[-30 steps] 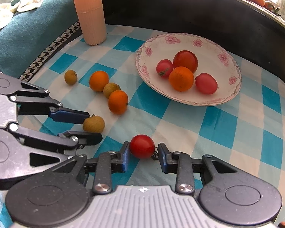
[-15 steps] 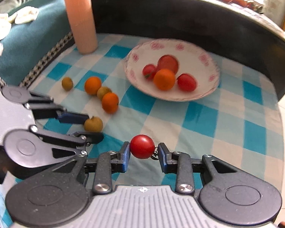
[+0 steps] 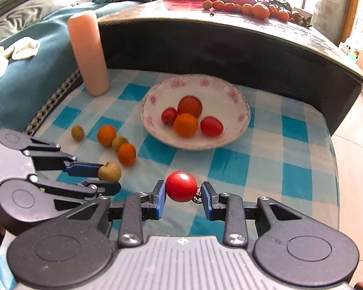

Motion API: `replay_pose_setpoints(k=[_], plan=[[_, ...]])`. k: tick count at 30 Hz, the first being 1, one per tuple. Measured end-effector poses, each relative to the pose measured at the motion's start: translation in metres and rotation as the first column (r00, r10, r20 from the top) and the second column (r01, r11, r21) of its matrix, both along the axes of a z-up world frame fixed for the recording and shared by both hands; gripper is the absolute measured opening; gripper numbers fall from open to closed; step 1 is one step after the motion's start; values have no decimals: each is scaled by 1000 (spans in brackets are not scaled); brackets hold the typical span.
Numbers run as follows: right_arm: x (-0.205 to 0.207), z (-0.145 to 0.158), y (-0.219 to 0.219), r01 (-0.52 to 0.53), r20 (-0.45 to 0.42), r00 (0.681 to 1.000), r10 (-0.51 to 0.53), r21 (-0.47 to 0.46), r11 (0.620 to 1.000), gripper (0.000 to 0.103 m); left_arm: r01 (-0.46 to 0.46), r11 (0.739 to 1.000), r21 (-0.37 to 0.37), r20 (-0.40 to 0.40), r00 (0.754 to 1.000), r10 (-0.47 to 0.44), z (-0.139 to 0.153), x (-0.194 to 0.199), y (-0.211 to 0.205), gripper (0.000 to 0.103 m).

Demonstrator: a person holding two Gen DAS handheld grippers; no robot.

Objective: Organize fruits
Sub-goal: 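Carry the brown fruit and cherry tomato over the white plate with both tools, then open both tools to drop the brown fruit and cherry tomato into the plate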

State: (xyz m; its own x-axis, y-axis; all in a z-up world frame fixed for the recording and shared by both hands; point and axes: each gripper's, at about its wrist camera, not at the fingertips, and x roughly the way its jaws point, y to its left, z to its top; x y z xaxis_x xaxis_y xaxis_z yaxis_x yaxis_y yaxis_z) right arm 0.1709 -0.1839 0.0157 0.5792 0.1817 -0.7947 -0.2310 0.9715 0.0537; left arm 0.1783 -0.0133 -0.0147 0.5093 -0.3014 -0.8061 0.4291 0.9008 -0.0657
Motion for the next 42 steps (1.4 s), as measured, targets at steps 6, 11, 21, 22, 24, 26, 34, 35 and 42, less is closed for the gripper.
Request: replay_pose_setpoints(k=[6,11,21,22,24,26,34,35,42], plan=[[11,4,-2,-2,30,1000,2,7,1000,47,4,1000,-31,42,999,-3,17,17,-10,34],[25,6,-10,26,46,999,-27,14,1000,47,13,1000,-20,65,998,-12,21,35,-23,34],[65,1,-21,57,77,995,-57,2,998,47,-16,1000,5,69,998,16,14,67,-28,34],[68,0,-22,58,79,995,-58,0,998,47,-19,1000,6,66,998,19,12,69,-28,34],[75,-3,-22,58,81,995,-57,-11,998,47,-24,1000,6,60,998,24,9,73,-27,34],[82,-5,-23,58,87,995,-56,-16,998,47,-26,1000,9,51,998,25,6,75,-27,34],[106,-12,-27,83,104,991,-85,29,996,47,-43,999,-7,52,998,43,9,77,-22,36],[108,-12,-28,85,105,990,-89,38,996,47,-44,999,-6,52,998,44,9,76,-22,36],[115,-15,-37,112,104,987,-123,104,988,48,-44,999,-1,53,998,44,11,74,-24,39]])
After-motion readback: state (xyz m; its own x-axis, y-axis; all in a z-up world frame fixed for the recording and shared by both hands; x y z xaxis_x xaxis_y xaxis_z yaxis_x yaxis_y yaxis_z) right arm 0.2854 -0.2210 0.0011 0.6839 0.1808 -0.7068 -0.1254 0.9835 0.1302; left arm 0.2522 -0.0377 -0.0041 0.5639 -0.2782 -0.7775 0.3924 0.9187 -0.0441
